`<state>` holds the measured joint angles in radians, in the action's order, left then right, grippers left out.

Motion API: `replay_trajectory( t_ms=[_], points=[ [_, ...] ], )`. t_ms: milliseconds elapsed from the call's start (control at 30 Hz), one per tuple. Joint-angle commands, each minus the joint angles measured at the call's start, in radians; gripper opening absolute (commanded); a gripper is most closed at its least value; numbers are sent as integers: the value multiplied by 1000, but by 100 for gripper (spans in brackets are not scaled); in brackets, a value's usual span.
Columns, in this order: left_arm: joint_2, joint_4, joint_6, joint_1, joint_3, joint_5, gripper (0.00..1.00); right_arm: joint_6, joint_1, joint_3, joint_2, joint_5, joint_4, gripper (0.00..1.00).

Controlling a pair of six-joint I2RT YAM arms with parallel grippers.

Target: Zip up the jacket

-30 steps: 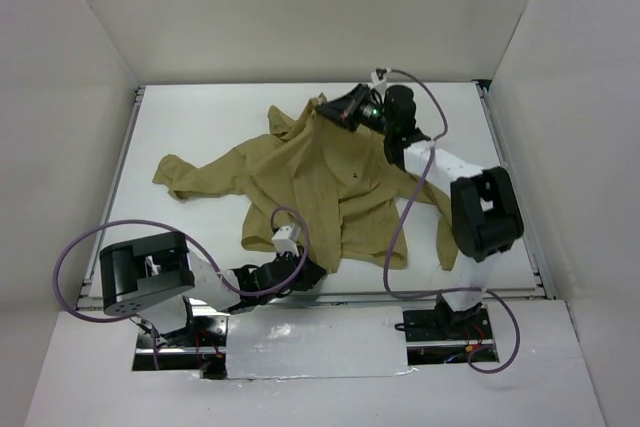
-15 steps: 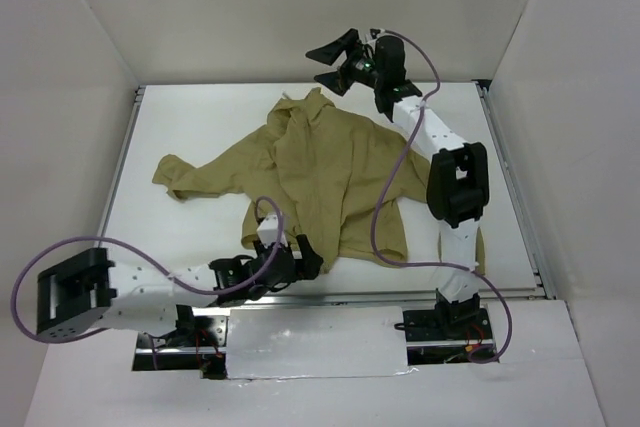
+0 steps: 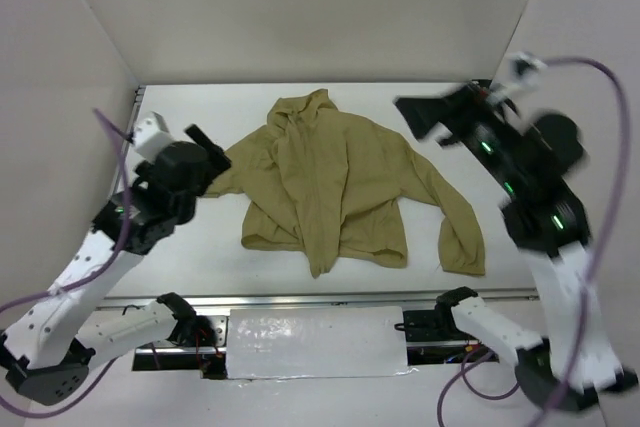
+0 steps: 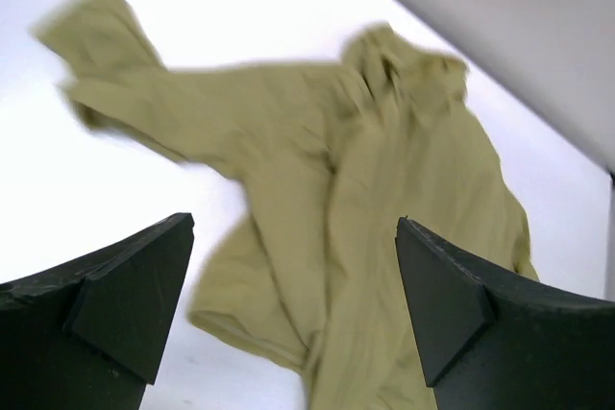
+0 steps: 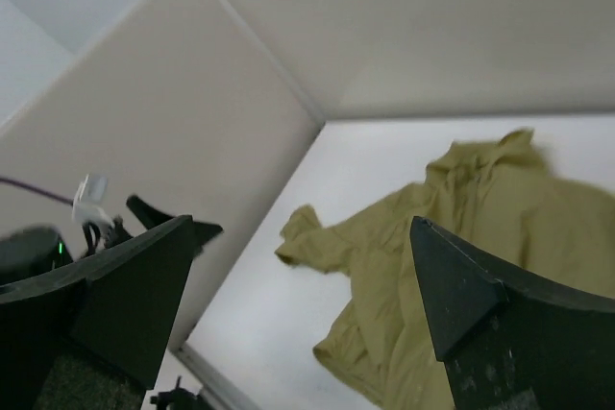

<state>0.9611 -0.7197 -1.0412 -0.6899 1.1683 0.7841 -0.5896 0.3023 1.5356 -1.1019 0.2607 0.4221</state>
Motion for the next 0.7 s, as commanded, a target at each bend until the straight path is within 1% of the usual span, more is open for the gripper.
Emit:
replay_trajectory(
  t_ms=[0,67,100,167,200,267,367,467,567,667],
  points=[
    [-59,-217,173,127,166,15,99,151,3,-124,307,-224,237,100],
    [-82,-276,198,141,250,47,99,155,3,-137,410,-270,311,100],
    [-97,-334,201,141,267,87,99,157,4,-138,492,-334,379,100],
    [-153,-380,211,141,297,121,99,169,3,-131,557,-376,449,100],
    [-174,-427,214,141,304,136,99,183,3,-127,604,-392,513,100],
    [-228,-475,221,141,327,164,100,186,1,-118,640,-445,602,100],
    [-292,-544,227,141,333,168,99,208,3,-117,694,-465,670,100],
    [-337,-592,222,141,312,168,99,203,15,-140,741,-495,695,100],
    [-363,-615,214,141,275,175,99,197,23,-153,769,-517,702,100],
    [-372,-601,219,141,238,165,99,197,29,-154,771,-528,699,100]
  ],
)
